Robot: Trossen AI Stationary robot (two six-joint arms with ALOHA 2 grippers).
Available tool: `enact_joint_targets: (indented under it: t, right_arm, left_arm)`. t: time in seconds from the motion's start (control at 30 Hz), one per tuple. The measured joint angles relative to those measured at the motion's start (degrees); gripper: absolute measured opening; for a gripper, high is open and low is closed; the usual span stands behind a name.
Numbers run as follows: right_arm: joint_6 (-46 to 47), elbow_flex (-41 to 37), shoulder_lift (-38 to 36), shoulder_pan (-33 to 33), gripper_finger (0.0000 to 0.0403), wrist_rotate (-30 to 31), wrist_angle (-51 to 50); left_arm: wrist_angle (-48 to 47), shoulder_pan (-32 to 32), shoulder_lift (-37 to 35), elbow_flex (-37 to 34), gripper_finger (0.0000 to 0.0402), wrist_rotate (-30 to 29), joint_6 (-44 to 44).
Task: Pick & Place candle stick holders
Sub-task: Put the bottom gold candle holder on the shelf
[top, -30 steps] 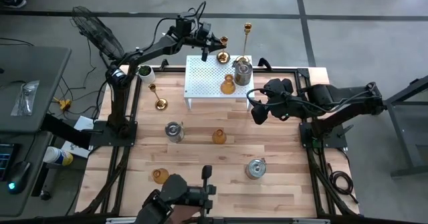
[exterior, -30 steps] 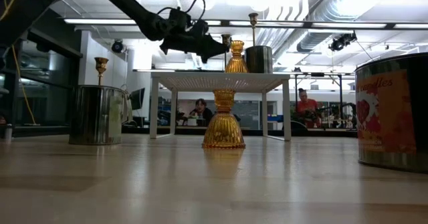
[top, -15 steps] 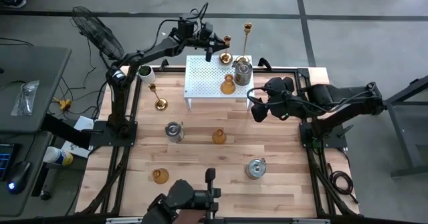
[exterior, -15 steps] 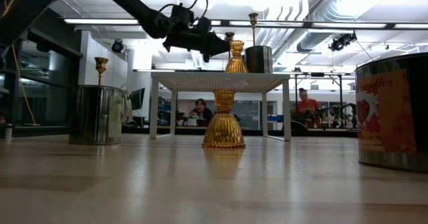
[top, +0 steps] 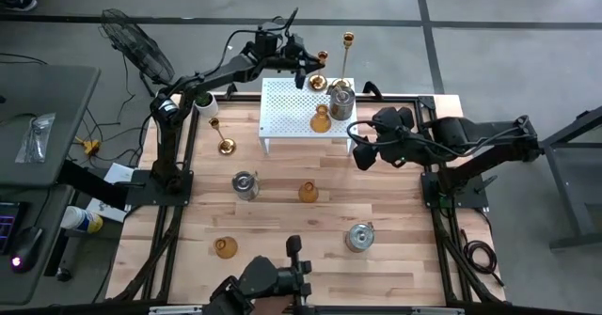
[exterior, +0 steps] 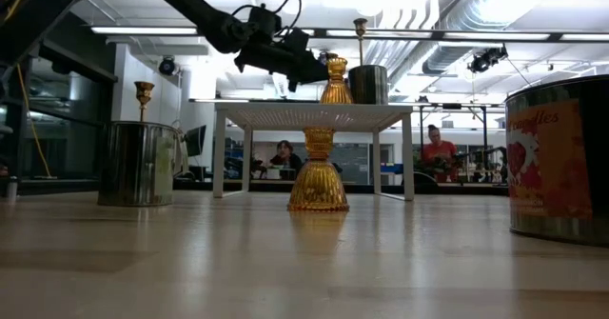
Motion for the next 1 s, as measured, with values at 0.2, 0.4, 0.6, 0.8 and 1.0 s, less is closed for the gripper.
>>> enact_joint_targets:
  t: [0.2,0.4,0.6,0.8,1.0]
  right_arm:
    - [0.02,0.00,0.00,0.00,0.0281,0.00,0.00]
    - [0.20,0.00,0.00,0.00,0.0281,0.03,0.00]
    - [0.24,0.00,0.00,-0.02,0.0281,0.15,0.02]
    - [0.24,0.00,0.00,0.00,0.0281,0.27,0.02]
    - [0.24,0.00,0.00,0.00,0.0281,0.28,0.02]
  left_arm:
    - [-0.28,-0.04,-0.05,0.00,0.0035,1.31,-0.26]
    - [-0.95,-0.02,-0.11,0.00,0.0035,-0.17,-2.94]
    - [-0.93,-0.02,-0.11,0.00,0.0038,-0.27,-3.94]
    - [-0.99,-0.04,-0.11,0.00,0.0038,-0.23,-4.56]
    - [-1.02,-0.02,-0.11,0.00,0.0039,-0.03,-6.08]
